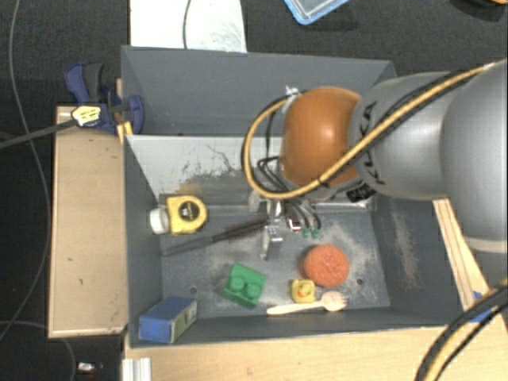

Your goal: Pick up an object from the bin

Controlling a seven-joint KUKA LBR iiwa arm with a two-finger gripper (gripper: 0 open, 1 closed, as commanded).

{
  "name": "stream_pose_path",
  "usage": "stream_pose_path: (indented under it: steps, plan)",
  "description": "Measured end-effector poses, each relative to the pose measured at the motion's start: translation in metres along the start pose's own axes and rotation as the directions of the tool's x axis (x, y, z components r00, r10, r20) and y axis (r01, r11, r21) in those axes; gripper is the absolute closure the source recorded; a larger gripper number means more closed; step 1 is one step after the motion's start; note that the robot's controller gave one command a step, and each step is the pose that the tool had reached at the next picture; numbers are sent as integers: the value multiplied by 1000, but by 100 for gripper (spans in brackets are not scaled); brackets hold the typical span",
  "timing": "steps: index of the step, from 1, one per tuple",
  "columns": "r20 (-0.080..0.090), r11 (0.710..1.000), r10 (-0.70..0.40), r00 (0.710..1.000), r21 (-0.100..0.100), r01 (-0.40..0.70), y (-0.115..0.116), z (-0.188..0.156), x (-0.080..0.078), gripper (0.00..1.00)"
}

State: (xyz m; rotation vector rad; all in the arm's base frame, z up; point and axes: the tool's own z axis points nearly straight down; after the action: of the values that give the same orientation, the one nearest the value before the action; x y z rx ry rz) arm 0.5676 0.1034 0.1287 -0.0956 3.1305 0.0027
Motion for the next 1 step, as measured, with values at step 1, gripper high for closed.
stream_pose_path:
  steps: [1]
  plan:
    - [5, 992, -125, 992, 1, 125, 33, -8, -19, 0]
